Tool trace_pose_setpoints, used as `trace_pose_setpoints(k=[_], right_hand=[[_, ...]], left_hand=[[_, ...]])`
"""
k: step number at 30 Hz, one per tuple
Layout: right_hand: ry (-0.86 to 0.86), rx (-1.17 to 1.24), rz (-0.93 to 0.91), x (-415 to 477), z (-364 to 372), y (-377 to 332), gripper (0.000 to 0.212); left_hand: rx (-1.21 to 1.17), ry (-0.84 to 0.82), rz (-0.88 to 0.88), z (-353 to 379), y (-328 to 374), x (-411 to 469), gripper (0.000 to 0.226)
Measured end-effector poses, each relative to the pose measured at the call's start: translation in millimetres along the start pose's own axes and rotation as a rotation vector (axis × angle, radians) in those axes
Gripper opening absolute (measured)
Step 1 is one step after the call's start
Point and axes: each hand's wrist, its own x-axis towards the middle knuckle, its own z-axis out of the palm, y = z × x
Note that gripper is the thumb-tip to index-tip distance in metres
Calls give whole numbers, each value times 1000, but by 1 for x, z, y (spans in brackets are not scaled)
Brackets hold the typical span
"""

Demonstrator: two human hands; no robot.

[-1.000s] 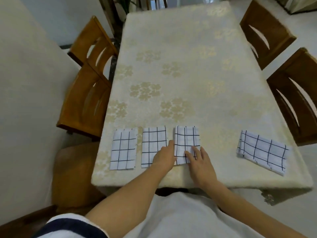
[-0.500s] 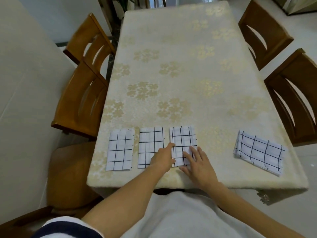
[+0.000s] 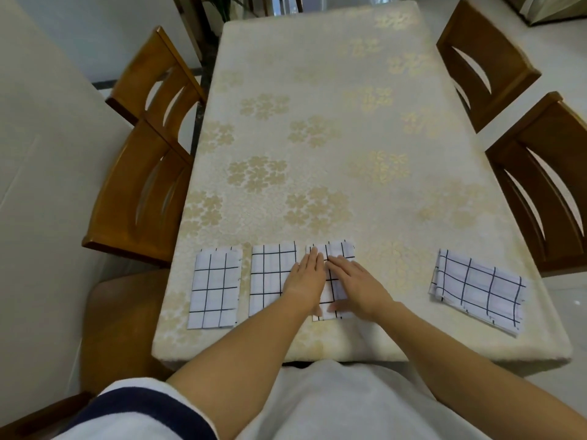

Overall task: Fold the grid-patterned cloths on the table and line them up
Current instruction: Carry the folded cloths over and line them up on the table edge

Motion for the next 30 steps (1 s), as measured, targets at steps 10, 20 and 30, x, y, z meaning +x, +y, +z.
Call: trace_pose_setpoints(k=[10,20,30], right_hand=[[-127,-142,64,15,-11,2,135],[268,-20,247,-30,-18,-15,56],[487,-123,687,-112,-28,66,50]], left_hand=[[131,-50,-25,-3,3,9,156],[26,252,208,-25,17,-15,70],[-512,106,181,-36,114,5,40]])
